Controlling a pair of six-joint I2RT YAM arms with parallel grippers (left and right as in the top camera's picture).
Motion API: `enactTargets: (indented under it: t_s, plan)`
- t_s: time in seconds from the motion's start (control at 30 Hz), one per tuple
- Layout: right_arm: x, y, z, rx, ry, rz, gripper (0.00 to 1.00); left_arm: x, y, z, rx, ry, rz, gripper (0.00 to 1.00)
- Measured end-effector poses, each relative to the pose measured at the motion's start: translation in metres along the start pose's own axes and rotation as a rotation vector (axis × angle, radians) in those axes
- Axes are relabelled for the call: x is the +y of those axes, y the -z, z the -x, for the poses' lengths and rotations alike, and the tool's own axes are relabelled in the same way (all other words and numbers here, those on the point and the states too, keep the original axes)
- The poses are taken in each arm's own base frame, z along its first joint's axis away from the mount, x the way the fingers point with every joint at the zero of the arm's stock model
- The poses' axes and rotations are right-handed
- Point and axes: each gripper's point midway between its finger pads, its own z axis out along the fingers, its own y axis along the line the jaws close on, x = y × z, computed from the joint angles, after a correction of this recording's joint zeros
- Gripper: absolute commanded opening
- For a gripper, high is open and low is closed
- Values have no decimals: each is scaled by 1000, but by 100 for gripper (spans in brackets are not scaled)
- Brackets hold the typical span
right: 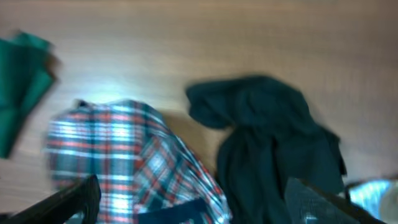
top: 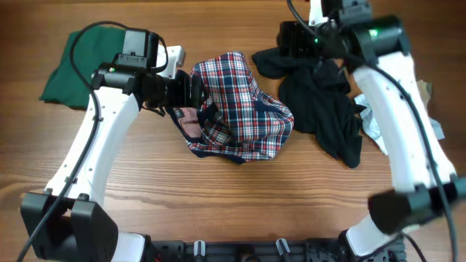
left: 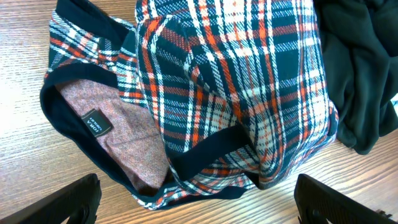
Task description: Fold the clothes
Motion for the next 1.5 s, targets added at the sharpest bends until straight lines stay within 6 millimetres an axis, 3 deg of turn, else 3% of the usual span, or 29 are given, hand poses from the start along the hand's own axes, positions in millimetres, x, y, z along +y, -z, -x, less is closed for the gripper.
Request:
enactTargets:
  t_s: [0.03, 0.1, 0.17, 0.33, 0.43, 0.5, 0.67, 0.7, 0.93, 1.0, 1.17, 1.23, 1.27, 1.37, 1.4, 1.43, 1.5]
  plan:
    - [-6, -20, -8, 57, -11, -12, 92, 0, 0, 0, 0, 0, 0, 100]
    - [-16, -83, -40, 236, -22, -38, 93, 0, 0, 0, 0, 0, 0, 100]
    - [-22, -124, -67, 351, -27, -54, 95, 0, 0, 0, 0, 0, 0, 100]
    - [-31, -172, -104, 490, -39, -79, 98, 0, 0, -2, 6, 2, 1, 100]
    - [-51, -188, -123, 555, -84, -101, 98, 0, 0, -3, 12, 5, 2, 100]
    - [-76, -194, -130, 569, -150, -116, 98, 0, 0, -3, 13, 5, 2, 100]
    - [-170, -186, -139, 561, -376, -174, 98, 0, 0, -3, 13, 5, 2, 100]
    - [-198, -181, -139, 543, -437, -194, 98, 0, 0, -3, 13, 5, 2, 100]
    - [-283, -167, -141, 443, -577, -251, 99, 0, 0, -3, 13, 5, 2, 100]
    - [-294, -165, -141, 431, -569, -256, 99, 0, 0, -3, 13, 5, 2, 100]
    - [-288, -165, -137, 431, -530, -234, 99, 0, 0, -3, 13, 5, 2, 100]
    - [-278, -162, -123, 402, -510, -199, 99, 0, 0, -3, 13, 5, 2, 100]
    - [-267, -155, -104, 360, -489, -174, 99, 0, 0, -3, 13, 5, 2, 100]
    - [-235, -104, -36, 183, -399, -144, 99, 0, 0, -3, 13, 5, 2, 100]
    - [-223, -82, -18, 124, -370, -139, 100, 0, 0, -3, 13, 6, 2, 100]
    - [-204, -43, 4, 43, -333, -120, 100, 0, 0, -3, 14, 5, 2, 100]
    - [-169, -10, 4, 42, -252, -38, 100, 0, 0, -4, 16, 6, 2, 100]
